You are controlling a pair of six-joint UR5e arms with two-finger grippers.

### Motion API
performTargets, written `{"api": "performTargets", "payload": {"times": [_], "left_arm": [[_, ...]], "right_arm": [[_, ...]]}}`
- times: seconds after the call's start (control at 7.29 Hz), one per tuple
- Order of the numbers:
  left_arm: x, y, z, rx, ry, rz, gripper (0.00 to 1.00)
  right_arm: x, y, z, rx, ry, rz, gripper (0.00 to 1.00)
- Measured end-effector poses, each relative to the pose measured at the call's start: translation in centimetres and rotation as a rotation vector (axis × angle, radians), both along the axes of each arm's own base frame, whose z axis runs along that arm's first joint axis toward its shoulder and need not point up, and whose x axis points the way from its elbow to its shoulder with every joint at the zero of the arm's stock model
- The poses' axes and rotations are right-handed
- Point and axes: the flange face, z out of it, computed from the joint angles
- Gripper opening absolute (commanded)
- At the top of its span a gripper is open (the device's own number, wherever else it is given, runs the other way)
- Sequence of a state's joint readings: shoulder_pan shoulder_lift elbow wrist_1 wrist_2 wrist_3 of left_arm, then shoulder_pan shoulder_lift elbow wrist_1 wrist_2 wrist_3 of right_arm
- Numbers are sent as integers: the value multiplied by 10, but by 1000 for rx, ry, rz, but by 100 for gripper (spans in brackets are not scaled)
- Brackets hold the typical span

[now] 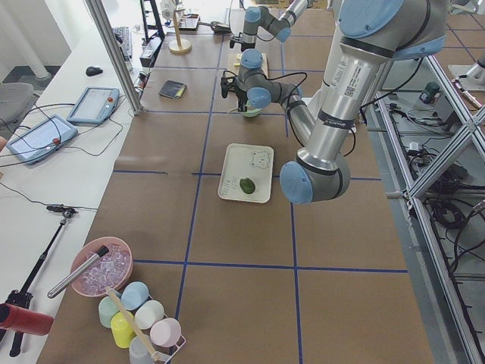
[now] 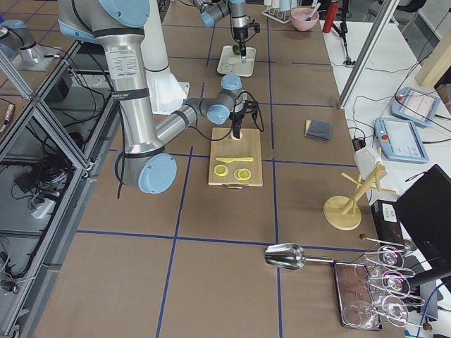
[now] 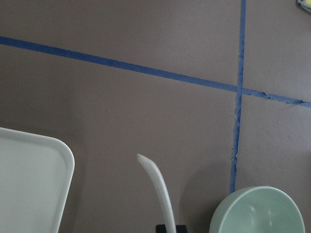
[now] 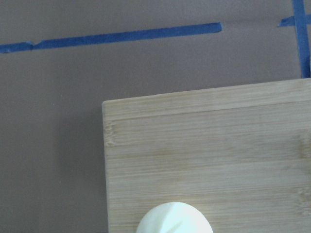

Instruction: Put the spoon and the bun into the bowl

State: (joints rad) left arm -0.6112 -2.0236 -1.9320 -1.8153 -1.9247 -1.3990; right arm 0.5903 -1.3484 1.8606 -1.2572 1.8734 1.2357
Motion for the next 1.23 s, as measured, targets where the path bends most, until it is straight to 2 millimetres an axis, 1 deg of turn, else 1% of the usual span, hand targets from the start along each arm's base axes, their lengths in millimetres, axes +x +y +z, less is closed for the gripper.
{"api": "performTargets", "payload": {"times": [0.14,0.27,0.41,0.69,0.82,0.96,1.1,1.23], "left_arm": [[0,-1,-2,-1,9,-4,0],[2,-3,-1,-5,20,-9,0],[7,-5,2,-10,30,-15,0],[14,-10,9,-22,38,-22,0],[22,-13,11,-44,59,-37,0],[35,-19,12,-79,98,-59,0],[49,-23,9,-113,133,-75,0],[64,-21,1,-141,157,-79,0]], "right_arm": [[-9,6,3,2,11,-8,92],[-13,9,4,1,18,-14,72],[-14,10,6,-1,23,-16,50],[-14,10,7,-2,26,-17,23],[-13,10,7,-2,26,-16,13],[-11,8,6,-1,24,-12,8],[-7,4,5,-1,20,-5,8],[-2,0,2,0,14,2,8]]}}
